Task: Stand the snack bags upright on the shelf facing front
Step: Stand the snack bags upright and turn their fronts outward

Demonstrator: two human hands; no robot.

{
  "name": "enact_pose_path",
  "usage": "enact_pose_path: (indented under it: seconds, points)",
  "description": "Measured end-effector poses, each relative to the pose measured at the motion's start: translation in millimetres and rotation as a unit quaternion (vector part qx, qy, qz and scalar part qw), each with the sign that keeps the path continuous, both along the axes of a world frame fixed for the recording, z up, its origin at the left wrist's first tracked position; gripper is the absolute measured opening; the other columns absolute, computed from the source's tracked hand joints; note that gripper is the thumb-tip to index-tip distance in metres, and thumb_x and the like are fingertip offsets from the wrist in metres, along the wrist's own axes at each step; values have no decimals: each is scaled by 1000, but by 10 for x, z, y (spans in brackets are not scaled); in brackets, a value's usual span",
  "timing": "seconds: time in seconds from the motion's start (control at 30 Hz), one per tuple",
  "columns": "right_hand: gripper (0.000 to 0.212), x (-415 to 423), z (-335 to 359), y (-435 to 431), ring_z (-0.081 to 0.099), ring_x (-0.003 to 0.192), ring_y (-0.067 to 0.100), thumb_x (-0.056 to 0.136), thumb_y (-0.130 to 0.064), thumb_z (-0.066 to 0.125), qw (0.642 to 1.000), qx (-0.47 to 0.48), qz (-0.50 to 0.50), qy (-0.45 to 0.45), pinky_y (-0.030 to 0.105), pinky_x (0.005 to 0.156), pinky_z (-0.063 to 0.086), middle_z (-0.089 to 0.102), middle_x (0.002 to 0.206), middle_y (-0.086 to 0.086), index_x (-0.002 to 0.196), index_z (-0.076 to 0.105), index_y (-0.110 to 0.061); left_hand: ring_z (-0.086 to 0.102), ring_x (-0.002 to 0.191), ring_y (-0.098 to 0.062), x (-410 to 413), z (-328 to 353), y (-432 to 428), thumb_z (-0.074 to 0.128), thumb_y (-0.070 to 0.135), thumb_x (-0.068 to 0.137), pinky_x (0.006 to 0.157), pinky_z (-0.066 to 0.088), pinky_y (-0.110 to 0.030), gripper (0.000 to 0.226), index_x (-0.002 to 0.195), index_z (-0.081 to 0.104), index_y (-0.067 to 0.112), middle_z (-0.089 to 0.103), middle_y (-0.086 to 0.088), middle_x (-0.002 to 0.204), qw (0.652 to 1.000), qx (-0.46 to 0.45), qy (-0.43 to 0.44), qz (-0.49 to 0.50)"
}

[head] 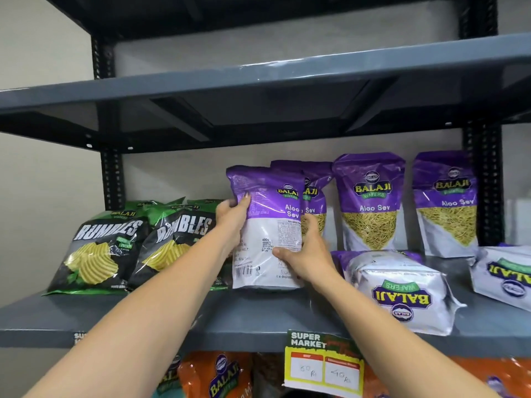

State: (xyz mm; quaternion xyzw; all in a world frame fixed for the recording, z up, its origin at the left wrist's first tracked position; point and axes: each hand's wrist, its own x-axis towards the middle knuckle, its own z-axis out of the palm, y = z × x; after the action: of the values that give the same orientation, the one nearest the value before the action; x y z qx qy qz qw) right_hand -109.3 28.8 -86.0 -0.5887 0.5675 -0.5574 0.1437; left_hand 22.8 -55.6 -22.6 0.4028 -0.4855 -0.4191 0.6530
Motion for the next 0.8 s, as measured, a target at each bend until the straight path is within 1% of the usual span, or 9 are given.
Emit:
enact_pose_path:
  seconds: [0.13, 0.27, 0.37, 0.43, 0.5, 0.57, 0.63, 0.7, 0.8]
  points:
    - [103, -19, -98, -21, 57, 121, 27, 68, -27, 83, 999, -22, -22, 22, 32, 95, 43, 61, 133, 5, 147, 17, -24, 65, 75, -20, -26, -148, 45, 61, 22, 92, 70, 54, -32, 10, 84, 62, 16, 70, -4, 83, 996, -67, 50, 11]
    - [108, 18, -199, -22, 53, 123, 29, 72, -24, 81, 996, -34, -35, 72, 28, 92, 39, 55, 138, 7, 152, 8, -22, 62, 72, -12, -20, -261, 156, 57, 8, 92, 63, 52, -20, 8, 89, 62, 14, 68, 0, 82, 986, -136, 95, 14]
    - [116, 6, -214, -68, 56, 122, 28, 66, -27, 85, 997, -26, -35, 59, 30, 96, 43, 58, 136, 7, 152, 6, -22, 65, 85, -18, -34, -292, 237, 57, 8, 93, 79, 53, -30, 8, 96, 61, 14, 69, -4, 93, 985, -145, 97, -3]
    - [130, -12, -207, -89, 54, 125, 26, 55, -39, 88, 1000, -7, -2, 8, 36, 104, 44, 55, 140, 6, 152, 2, -24, 61, 109, -21, -31, -338, 286, 60, 20, 92, 97, 48, -34, 23, 114, 56, 15, 65, -6, 117, 986, -150, 74, 26]
    - [129, -36, -148, -95, 50, 129, 22, 55, -55, 82, 992, -5, 48, -119, 40, 107, 42, 49, 145, 4, 153, 5, -24, 50, 125, -22, -48, -468, 413, 61, 33, 90, 104, 36, -30, 48, 132, 49, 14, 54, -6, 136, 977, -148, 12, 152]
    - [99, -87, -22, -188, 53, 121, 18, 73, -60, 67, 959, -15, 78, -272, 35, 106, 41, 52, 137, -1, 150, 25, -15, 48, 123, -27, -124, -644, 598, 59, 40, 85, 104, 34, -33, 52, 129, 51, 14, 50, -8, 132, 957, -166, -15, 239]
    - [75, -160, 107, -349, 53, 120, 19, 87, -62, 46, 926, -13, 82, -367, 39, 106, 42, 52, 138, -2, 145, 39, -15, 55, 104, -19, -238, -809, 772, 58, 39, 79, 99, 40, -38, 45, 119, 52, 19, 47, -2, 117, 963, -182, -18, 197]
    - [71, -176, 174, -475, 59, 113, 25, 91, -63, 32, 905, 21, 98, -414, 39, 88, 54, 56, 136, 7, 145, 39, -18, 51, 86, -6, -339, -911, 889, 62, 22, 85, 89, 38, -28, 33, 114, 47, 21, 40, 0, 113, 983, -142, -30, 114]
    - [74, -174, 125, -595, 63, 57, 19, 90, -67, 25, 879, 69, 134, -453, 19, 39, 47, 64, 78, 6, 131, 51, -12, 49, 104, -17, -425, -984, 896, 62, 19, 88, 88, 29, -20, 38, 124, 48, 18, 37, -5, 130, 990, -56, -97, 91]
